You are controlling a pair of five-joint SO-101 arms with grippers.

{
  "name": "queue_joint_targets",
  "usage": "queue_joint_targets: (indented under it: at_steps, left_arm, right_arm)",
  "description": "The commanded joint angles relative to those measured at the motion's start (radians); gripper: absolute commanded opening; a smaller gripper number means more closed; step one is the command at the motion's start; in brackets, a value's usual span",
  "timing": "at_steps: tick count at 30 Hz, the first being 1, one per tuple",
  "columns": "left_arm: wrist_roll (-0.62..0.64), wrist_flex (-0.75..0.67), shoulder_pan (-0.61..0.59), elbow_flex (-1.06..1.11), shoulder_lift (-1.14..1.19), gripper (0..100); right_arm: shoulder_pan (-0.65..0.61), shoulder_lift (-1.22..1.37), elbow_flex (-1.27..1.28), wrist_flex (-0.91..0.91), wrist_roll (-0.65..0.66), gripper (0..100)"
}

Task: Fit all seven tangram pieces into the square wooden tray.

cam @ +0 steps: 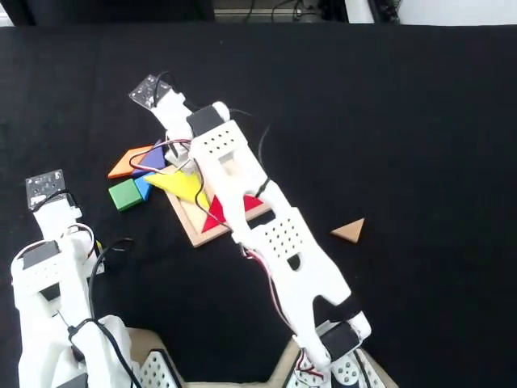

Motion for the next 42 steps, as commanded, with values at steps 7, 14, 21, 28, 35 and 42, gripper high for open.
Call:
queue_joint_targets:
  at_steps: [7, 14, 21, 28, 35, 42]
  left_arm:
    - [0.000, -0.017, -0.008, -0.018, -0.017, 11]
    - [0.000, -0.017, -0.008, -0.018, -0.017, 11]
    - [0.000, -0.017, -0.008, -0.018, -0.017, 11]
    - [0.000, -0.017, -0.008, -0.018, -0.017, 11]
    - [0.000, -0.018, -0.008, -0.018, -0.017, 11]
    - [0.000, -0.018, -0.008, -0.018, -0.017, 11]
  right_arm:
    - [0.005, 0.085, -0.328, 0.262, 0.009, 1.1]
    - [0.032, 0.097, -0.341, 0.270, 0.008, 1.1]
    - [0.055, 0.071, -0.346, 0.253, 0.011, 1.1]
    - [0.077, 0.156, -0.306, 0.196, 0.068, 1.1]
    - [0.026, 0.173, -0.374, 0.272, 0.069, 1.1]
    - [-0.002, 0.104, -0.225, 0.272, 0.071, 1.1]
